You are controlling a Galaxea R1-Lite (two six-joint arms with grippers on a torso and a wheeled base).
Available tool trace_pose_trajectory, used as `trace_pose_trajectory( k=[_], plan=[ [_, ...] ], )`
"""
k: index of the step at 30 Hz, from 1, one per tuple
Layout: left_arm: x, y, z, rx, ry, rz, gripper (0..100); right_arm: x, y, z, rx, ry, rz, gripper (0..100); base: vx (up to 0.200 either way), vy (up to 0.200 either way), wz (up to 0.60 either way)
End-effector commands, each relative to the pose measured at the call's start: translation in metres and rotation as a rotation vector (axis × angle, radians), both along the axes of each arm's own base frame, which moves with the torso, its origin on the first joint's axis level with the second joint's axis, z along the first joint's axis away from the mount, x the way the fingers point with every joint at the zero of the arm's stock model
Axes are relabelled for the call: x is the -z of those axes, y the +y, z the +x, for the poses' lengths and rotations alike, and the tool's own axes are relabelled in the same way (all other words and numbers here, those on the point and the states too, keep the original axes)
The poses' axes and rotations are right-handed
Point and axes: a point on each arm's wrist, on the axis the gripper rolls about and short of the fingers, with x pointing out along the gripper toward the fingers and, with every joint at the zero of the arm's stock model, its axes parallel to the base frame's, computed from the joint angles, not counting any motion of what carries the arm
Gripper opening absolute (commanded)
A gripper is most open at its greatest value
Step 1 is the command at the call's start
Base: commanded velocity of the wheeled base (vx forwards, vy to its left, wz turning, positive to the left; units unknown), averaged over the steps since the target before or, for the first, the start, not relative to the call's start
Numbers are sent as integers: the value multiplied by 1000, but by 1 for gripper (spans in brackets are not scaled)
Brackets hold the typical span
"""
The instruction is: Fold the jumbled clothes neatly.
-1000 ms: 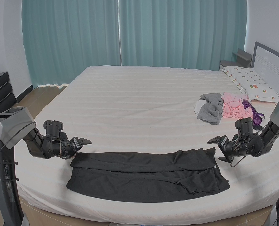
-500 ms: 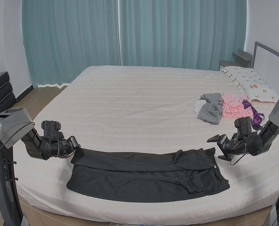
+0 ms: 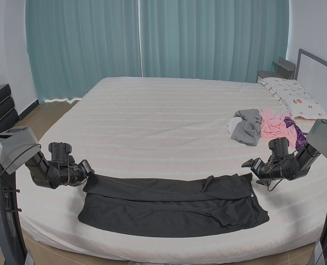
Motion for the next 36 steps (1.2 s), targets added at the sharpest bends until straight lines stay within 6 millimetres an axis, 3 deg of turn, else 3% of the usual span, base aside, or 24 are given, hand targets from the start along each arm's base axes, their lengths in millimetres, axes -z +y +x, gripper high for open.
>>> trace_pose_trajectory(
  k=[1,6,7,13,21,36],
  plan=[
    [2,0,-1,1,6,-1,0,11,-2,1,3,21,-18,100,0,0,0],
    [2,0,-1,-3,6,-1,0,19,2,8,-9,26,-25,100,0,0,0],
    [2,0,-1,-1,8,-2,0,19,2,9,-10,26,-25,0,0,0,0],
    [3,0,-1,-3,12,-2,0,24,3,9,-14,36,-36,0,0,0,0],
    [6,-1,-2,2,19,0,0,9,-12,17,46,-20,-51,0,0,0,0],
    [8,-3,-2,8,30,2,0,12,-12,16,44,-15,-49,0,0,0,0]
  ],
)
